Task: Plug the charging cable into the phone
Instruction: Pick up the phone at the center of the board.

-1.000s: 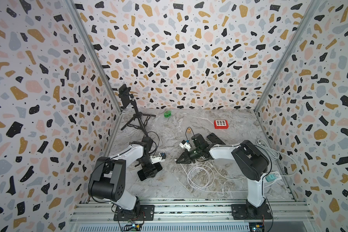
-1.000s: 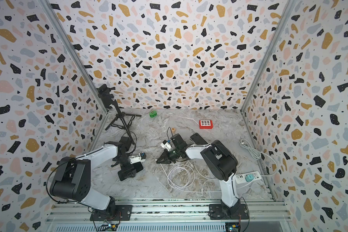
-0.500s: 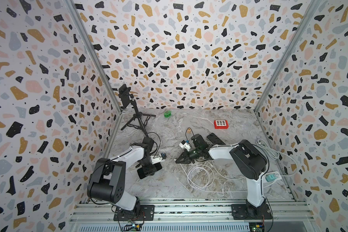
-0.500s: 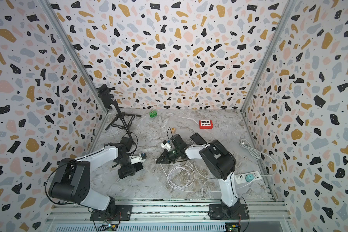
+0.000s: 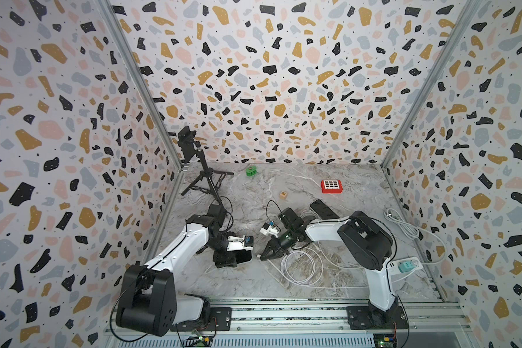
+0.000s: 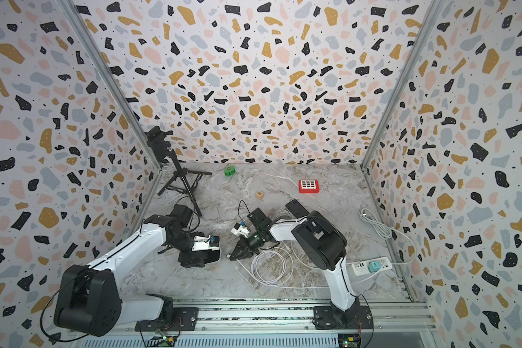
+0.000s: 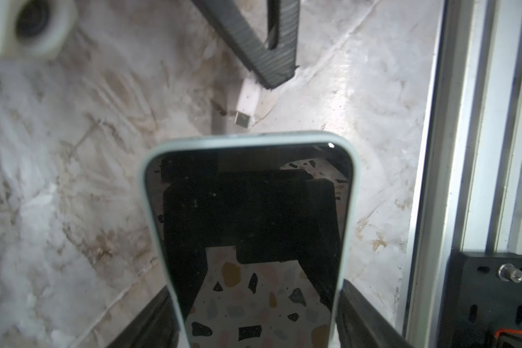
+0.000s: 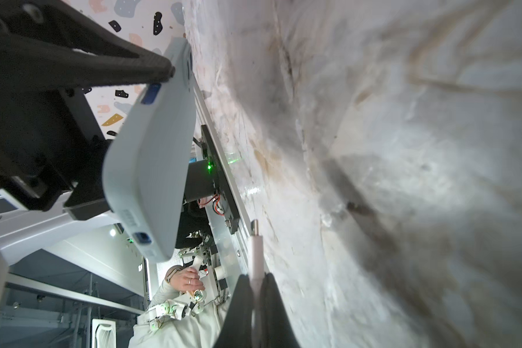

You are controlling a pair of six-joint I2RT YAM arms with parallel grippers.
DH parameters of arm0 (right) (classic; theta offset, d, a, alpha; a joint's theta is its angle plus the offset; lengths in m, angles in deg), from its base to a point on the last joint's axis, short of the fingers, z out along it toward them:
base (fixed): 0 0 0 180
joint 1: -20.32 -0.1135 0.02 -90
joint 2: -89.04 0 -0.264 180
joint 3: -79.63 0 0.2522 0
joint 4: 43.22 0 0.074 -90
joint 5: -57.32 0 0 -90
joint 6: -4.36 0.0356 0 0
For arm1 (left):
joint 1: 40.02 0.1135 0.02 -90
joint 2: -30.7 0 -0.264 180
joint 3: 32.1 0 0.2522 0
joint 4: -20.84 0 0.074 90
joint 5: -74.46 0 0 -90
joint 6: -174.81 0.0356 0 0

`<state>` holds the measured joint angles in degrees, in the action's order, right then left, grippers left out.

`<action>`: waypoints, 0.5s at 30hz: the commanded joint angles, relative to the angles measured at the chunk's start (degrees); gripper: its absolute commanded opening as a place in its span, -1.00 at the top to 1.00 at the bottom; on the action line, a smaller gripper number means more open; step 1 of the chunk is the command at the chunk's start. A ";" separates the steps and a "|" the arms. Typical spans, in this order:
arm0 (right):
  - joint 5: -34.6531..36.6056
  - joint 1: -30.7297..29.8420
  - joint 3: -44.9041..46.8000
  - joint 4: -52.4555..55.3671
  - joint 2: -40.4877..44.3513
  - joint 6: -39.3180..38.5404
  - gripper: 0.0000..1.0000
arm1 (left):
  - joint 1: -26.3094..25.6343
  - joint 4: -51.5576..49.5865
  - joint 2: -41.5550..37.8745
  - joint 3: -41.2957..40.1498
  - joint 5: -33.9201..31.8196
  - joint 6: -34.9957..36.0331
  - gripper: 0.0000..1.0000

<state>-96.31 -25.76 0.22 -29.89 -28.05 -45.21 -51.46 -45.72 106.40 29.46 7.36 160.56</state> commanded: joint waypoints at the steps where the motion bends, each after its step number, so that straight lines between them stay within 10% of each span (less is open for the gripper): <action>1: -4.43 0.19 0.95 1.68 4.99 -1.81 1.00 | -0.86 -2.05 0.28 1.56 4.47 9.60 -0.38; 15: -7.90 -1.44 4.53 -14.31 5.25 9.79 1.00 | -2.09 0.73 0.47 -0.11 2.25 14.88 -0.39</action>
<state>-102.28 -26.22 4.97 -40.71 -23.88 -37.52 -53.28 -44.97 107.47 29.43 7.99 174.13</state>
